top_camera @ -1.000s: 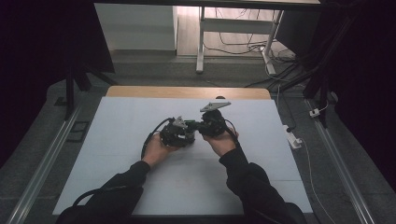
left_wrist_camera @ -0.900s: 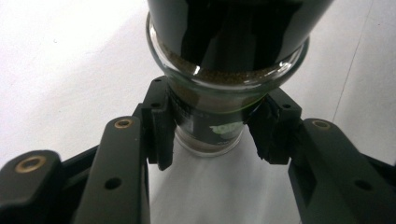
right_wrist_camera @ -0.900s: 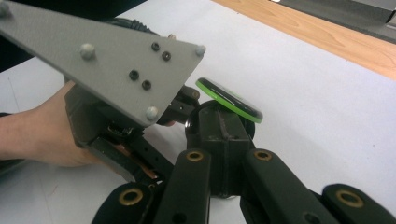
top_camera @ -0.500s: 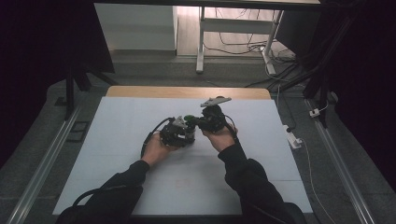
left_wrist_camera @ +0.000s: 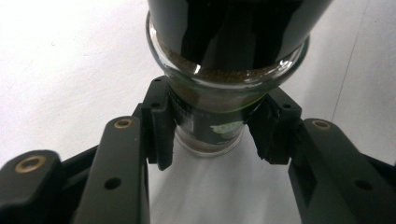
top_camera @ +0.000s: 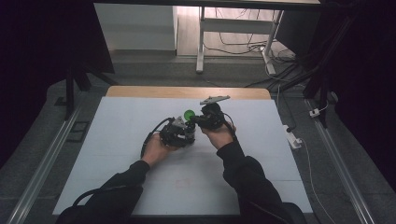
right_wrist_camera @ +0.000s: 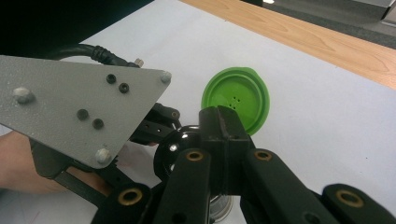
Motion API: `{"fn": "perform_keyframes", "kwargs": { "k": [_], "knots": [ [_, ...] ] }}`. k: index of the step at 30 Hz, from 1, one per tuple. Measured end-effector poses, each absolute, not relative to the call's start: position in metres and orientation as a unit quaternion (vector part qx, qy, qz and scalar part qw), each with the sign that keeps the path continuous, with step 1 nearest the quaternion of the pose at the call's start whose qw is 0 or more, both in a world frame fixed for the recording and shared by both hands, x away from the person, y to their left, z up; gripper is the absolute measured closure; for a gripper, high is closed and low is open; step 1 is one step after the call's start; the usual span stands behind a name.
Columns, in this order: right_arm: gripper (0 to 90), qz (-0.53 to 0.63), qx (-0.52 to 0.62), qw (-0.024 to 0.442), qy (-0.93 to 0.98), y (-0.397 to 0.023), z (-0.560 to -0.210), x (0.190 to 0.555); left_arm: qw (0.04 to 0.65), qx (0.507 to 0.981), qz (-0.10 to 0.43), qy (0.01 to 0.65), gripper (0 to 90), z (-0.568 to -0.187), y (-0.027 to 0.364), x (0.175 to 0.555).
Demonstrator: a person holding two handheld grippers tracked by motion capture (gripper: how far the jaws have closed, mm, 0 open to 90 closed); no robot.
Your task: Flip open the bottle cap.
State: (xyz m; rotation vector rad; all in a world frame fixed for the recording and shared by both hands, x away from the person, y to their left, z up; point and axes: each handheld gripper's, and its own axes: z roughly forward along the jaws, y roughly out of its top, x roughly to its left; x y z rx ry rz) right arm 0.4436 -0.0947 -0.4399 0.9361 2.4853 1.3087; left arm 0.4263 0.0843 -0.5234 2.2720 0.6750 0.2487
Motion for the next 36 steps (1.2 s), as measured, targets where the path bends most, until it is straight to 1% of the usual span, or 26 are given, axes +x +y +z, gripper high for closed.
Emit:
{"fn": "perform_keyframes", "kwargs": {
  "k": [8,11,13,15,20,22,24,26,28,30,36],
  "knots": [
    [90.0,0.442,0.310,0.094,0.836,-0.096,-0.438,0.442,0.370,0.886,0.099,0.263,53.6,-0.523,0.084,0.426],
    [89.8,0.443,0.307,0.094,0.837,-0.097,-0.437,0.440,0.353,0.893,0.106,0.259,52.5,-0.522,0.082,0.426],
    [87.5,0.443,0.306,0.095,0.837,-0.098,-0.436,0.439,0.341,0.896,0.117,0.261,46.7,-0.523,0.080,0.425],
    [85.8,0.443,0.305,0.095,0.838,-0.099,-0.435,0.438,0.344,0.894,0.118,0.261,39.6,-0.523,0.081,0.425],
    [80.9,0.447,0.307,0.095,0.835,-0.104,-0.430,0.434,0.365,0.885,0.104,0.269,29.1,-0.516,0.086,0.424],
    [78.2,0.447,0.305,0.095,0.835,-0.106,-0.429,0.433,0.369,0.885,0.086,0.269,25.5,-0.513,0.089,0.424],
    [74.9,0.447,0.306,0.095,0.835,-0.108,-0.428,0.431,0.366,0.885,0.086,0.274,23.6,-0.511,0.090,0.423],
    [71.0,0.446,0.307,0.095,0.835,-0.110,-0.428,0.430,0.349,0.889,0.087,0.283,19.4,-0.508,0.091,0.421],
    [66.6,0.444,0.309,0.092,0.836,-0.111,-0.428,0.428,0.345,0.892,0.083,0.281,18.7,-0.506,0.094,0.419],
    [62.7,0.441,0.308,0.090,0.838,-0.112,-0.428,0.427,0.347,0.890,0.078,0.286,14.9,-0.504,0.097,0.416],
    [50.1,0.441,0.310,0.088,0.838,-0.117,-0.428,0.421,0.361,0.883,0.048,0.297,8.7,-0.496,0.109,0.411]
  ]
}}
